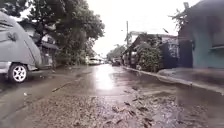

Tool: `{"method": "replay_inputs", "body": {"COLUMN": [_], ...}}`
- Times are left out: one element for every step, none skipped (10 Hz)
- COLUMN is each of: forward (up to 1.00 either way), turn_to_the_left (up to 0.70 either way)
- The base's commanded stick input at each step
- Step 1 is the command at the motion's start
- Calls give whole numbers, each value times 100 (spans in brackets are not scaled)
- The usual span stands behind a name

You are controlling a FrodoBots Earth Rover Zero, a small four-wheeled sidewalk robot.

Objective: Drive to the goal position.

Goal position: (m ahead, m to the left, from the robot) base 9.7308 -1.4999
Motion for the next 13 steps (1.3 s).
{"method": "replay_inputs", "body": {"forward": [100,100,100,100,100,100,100,100,100,100,100,100,100], "turn_to_the_left": [0,0,0,0,7,24,8,24,0,0,0,0,0]}}
